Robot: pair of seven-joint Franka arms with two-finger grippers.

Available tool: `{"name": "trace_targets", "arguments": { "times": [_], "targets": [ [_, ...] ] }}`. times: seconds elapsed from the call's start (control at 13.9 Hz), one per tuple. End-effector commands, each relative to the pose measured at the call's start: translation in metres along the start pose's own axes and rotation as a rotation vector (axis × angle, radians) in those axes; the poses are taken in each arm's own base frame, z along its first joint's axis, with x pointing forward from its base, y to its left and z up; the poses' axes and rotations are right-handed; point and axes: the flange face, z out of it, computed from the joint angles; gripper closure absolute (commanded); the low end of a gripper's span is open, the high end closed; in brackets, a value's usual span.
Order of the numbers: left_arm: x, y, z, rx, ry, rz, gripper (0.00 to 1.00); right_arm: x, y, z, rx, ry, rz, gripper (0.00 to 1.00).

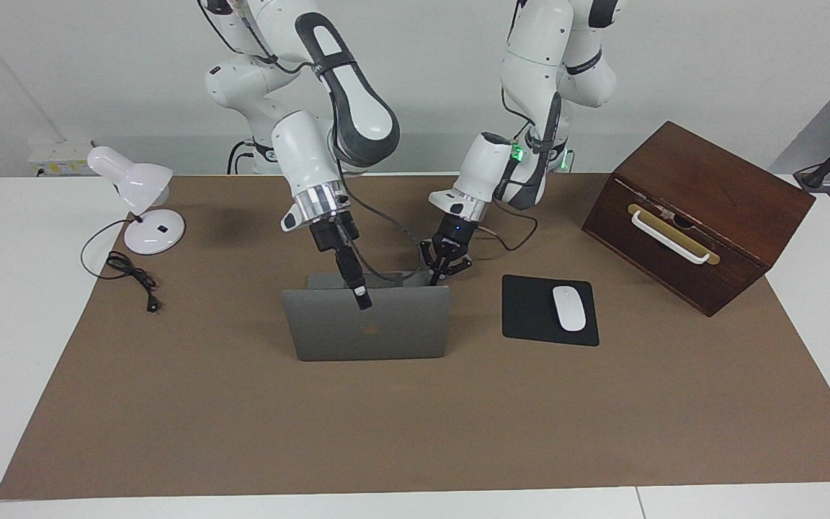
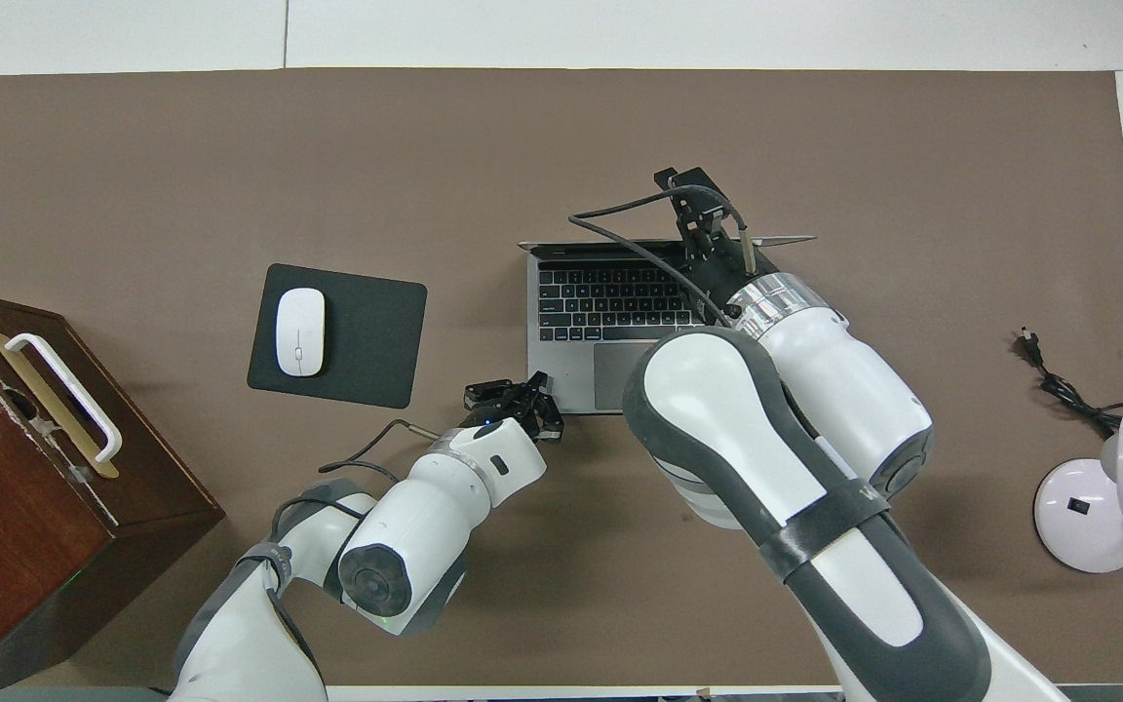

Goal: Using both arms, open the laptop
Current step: 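Lift the laptop lid upward with the right gripper, left gripper holding base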

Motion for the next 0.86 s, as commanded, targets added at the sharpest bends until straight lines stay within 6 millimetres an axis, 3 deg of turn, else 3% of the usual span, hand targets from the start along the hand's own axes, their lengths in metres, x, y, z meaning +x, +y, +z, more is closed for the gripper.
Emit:
{"name": "trace_targets", "arguments": {
  "times": [0.0,0.79],
  "targets": [
    [-0.011,-0.007,0.014,0.014,-0.020,0.010,1.00,0.016,-0.028,0.008,0.054,0.002,0.000,0.00],
    [-0.011,-0.008,0.014,0.014,-0.022,0.009,1.00,0.041,-0.042,0.012,0.078,0.005,0.024,0.00]
  ]
}}
